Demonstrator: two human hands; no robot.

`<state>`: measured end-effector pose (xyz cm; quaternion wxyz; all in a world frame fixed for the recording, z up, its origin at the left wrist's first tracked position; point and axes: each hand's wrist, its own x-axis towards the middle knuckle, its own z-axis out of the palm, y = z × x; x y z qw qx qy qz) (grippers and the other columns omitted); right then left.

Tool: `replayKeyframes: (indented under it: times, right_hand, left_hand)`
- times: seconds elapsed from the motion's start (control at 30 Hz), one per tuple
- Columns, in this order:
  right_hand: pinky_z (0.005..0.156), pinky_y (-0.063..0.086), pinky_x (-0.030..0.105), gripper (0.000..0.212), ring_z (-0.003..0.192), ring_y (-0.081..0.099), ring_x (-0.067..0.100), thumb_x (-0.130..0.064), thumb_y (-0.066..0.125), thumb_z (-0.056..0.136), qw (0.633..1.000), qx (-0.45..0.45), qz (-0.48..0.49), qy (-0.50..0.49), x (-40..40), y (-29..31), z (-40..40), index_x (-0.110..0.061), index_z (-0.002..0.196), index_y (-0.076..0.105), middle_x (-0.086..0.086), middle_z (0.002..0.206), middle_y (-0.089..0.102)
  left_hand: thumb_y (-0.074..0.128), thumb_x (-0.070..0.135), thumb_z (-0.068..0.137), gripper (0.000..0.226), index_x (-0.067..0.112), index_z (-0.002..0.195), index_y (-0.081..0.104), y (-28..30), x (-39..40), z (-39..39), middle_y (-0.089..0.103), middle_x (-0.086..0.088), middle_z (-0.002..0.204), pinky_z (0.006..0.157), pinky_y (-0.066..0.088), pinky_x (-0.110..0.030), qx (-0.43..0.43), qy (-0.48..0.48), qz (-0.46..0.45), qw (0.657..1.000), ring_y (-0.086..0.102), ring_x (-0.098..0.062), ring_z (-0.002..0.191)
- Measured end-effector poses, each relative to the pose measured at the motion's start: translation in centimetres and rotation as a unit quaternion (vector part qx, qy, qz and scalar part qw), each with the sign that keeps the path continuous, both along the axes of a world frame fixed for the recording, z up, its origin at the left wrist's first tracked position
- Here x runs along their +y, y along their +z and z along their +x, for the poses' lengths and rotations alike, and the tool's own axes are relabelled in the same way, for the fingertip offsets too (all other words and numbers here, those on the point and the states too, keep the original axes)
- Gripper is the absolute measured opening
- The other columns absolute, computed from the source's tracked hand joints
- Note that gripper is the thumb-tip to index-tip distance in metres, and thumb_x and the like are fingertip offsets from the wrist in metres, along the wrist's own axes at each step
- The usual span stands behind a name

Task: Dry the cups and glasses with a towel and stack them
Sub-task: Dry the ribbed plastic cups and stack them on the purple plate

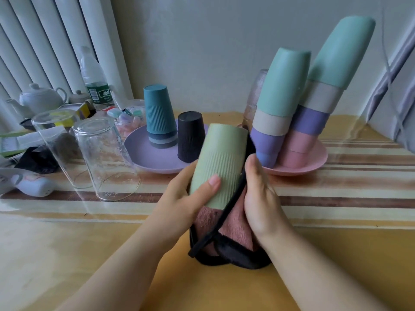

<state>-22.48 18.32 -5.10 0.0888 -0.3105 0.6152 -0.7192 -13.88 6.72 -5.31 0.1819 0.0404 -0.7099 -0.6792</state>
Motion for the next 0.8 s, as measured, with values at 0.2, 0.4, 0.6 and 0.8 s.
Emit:
replayKeyframes:
  times: [0.2,0.4,0.6,0.8]
  right_hand:
    - [0.114,0.022,0.019,0.047,0.130,0.032,-0.015,-0.062,0.026,0.089,0.993,0.022,0.102,0.045,-1.0,-2.1,0.8,-0.045,0.129,0.043,-0.031,0.134,0.043]
    - [0.087,0.032,-0.002,0.024,0.108,0.049,-0.020,-0.032,0.037,0.096,0.997,0.049,0.058,0.014,-0.7,-1.4,0.7,-0.038,0.111,0.054,-0.039,0.107,0.059]
    - [0.097,0.029,0.002,0.038,0.123,0.039,-0.018,-0.032,0.039,0.097,0.989,0.115,0.090,0.006,-1.1,-2.1,0.4,-0.042,0.133,0.041,-0.042,0.125,0.047]
    - [0.107,0.027,0.016,0.048,0.133,0.029,-0.013,-0.047,0.034,0.093,0.964,0.215,0.158,-0.017,-1.2,-2.4,1.6,-0.057,0.139,0.022,-0.030,0.139,0.036]
  left_hand:
    - [0.067,0.058,0.068,0.064,0.028,0.124,0.060,0.0,-2.5,0.1,0.065,-0.001,0.123,0.101,0.046,-0.041,-0.001,0.060,0.057,0.997,0.061,-0.019,0.117]
    - [0.065,0.057,0.082,0.049,0.030,0.122,0.061,0.4,-2.9,0.0,0.066,-0.002,0.114,0.086,0.051,-0.024,-0.004,0.093,-0.012,0.996,0.064,-0.010,0.105]
    - [0.054,0.040,0.094,0.020,0.030,0.110,0.060,0.7,-2.3,0.1,0.071,0.015,0.095,0.071,0.052,-0.015,-0.002,0.143,-0.008,0.990,0.066,0.002,0.090]
    - [0.075,0.064,0.065,0.061,0.026,0.109,0.058,0.1,-2.1,-0.2,0.068,0.012,0.090,0.071,0.053,-0.023,-0.029,0.173,-0.065,0.982,0.066,-0.002,0.085]
